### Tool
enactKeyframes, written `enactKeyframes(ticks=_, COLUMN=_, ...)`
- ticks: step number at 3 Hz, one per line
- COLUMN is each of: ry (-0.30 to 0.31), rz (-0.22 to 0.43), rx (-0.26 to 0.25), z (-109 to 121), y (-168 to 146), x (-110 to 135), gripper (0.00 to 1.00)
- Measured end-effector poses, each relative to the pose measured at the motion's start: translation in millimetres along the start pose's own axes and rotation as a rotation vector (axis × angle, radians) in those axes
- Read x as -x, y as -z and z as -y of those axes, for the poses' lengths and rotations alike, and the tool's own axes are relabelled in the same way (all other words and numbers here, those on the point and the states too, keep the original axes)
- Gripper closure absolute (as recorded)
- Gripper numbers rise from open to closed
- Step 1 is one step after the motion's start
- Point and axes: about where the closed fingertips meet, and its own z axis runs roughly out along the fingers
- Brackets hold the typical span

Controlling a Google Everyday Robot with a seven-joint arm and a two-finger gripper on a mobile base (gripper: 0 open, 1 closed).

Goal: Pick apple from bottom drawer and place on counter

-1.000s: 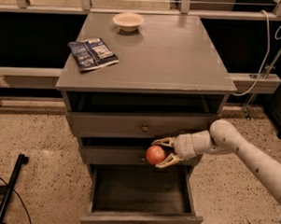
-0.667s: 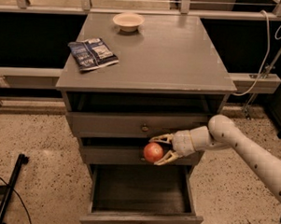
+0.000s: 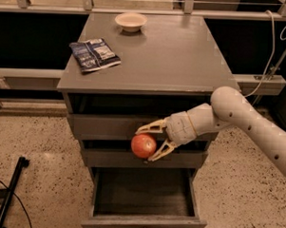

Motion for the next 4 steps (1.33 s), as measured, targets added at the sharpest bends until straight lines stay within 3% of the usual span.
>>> enactKeyframes(ticks=1, ry=0.153, rz=-0.083, rx=0.007, z=57, y=20, x=70, gripper=1.00)
enactKeyframes(ticks=2, ry=0.110, rz=-0.201, rx=-0.069, z=115, y=53, x=94, gripper=1.00)
enactKeyframes(ticks=3, ry=-0.008, rz=-0.260, rx=-0.085, z=160, y=86, x=92, gripper=1.00)
enactKeyframes(ticks=4, ry=-0.074, rz=-0.292, rx=-0.114, z=182, y=109, x=84, gripper=1.00)
